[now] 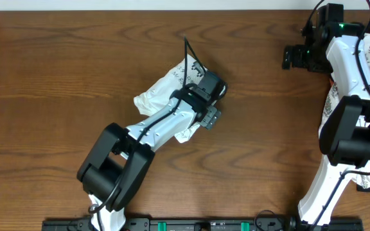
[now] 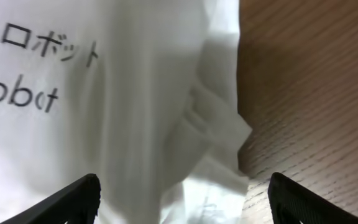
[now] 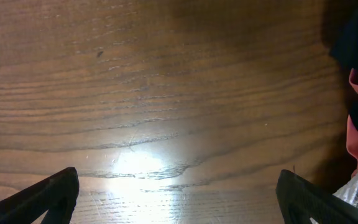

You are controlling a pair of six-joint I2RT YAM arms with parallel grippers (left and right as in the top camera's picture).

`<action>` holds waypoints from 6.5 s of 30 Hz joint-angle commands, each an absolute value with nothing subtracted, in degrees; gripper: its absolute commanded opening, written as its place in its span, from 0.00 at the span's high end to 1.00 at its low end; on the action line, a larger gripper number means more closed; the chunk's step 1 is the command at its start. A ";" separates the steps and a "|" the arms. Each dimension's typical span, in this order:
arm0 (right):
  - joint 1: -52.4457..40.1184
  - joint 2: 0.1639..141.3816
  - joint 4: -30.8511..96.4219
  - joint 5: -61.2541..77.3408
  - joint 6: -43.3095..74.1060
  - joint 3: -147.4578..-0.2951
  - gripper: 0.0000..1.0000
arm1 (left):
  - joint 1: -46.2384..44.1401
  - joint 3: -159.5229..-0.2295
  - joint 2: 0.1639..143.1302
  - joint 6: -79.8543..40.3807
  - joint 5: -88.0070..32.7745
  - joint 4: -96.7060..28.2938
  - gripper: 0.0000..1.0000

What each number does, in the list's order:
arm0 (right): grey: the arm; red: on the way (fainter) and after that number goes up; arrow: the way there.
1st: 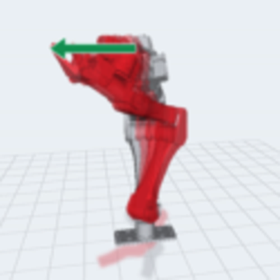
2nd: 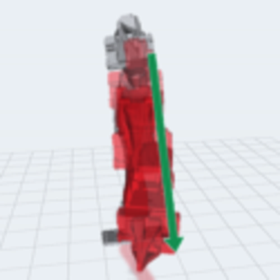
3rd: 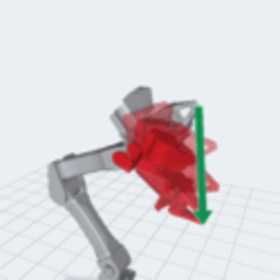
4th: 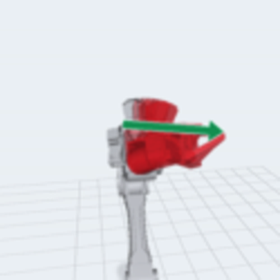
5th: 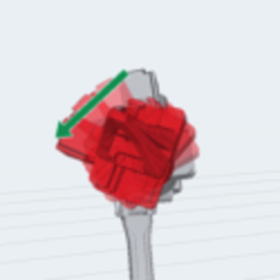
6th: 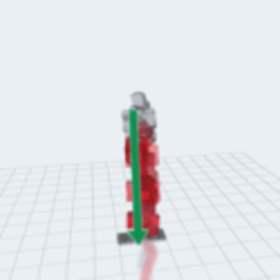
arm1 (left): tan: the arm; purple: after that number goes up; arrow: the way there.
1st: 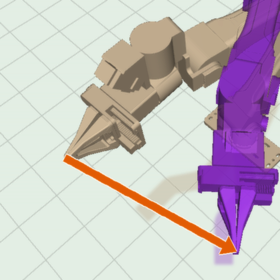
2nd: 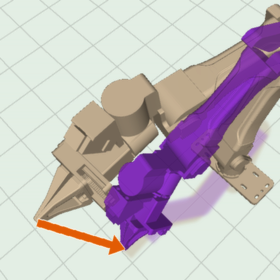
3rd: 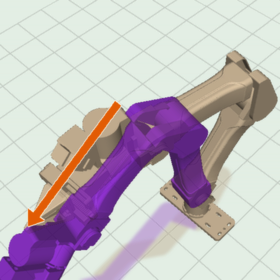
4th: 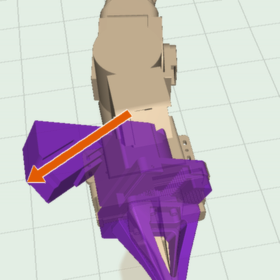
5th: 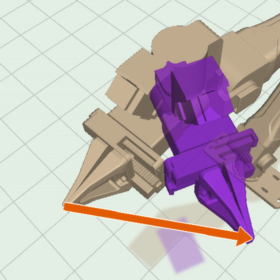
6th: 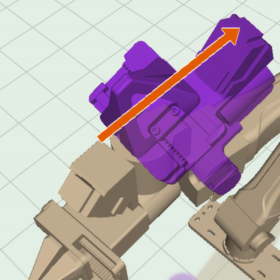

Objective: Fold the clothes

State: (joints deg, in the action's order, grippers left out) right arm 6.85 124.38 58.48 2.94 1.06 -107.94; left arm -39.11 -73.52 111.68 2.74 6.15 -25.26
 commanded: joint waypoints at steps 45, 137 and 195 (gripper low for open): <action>6.85 124.01 58.52 2.59 1.67 -107.77 0.01 | -39.70 -72.99 124.05 0.36 23.66 -20.25 0.94; 6.74 124.01 58.52 2.59 1.69 -107.77 0.01 | 26.39 -91.64 108.68 6.57 -35.05 -26.61 0.94; 6.74 124.01 58.52 2.59 1.69 -107.77 0.01 | 32.67 -89.47 119.90 9.30 -4.78 -20.86 0.94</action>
State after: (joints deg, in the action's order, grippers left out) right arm 6.85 124.38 58.48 2.94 1.06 -107.92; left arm 30.96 -90.00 120.42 4.93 -10.28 -20.80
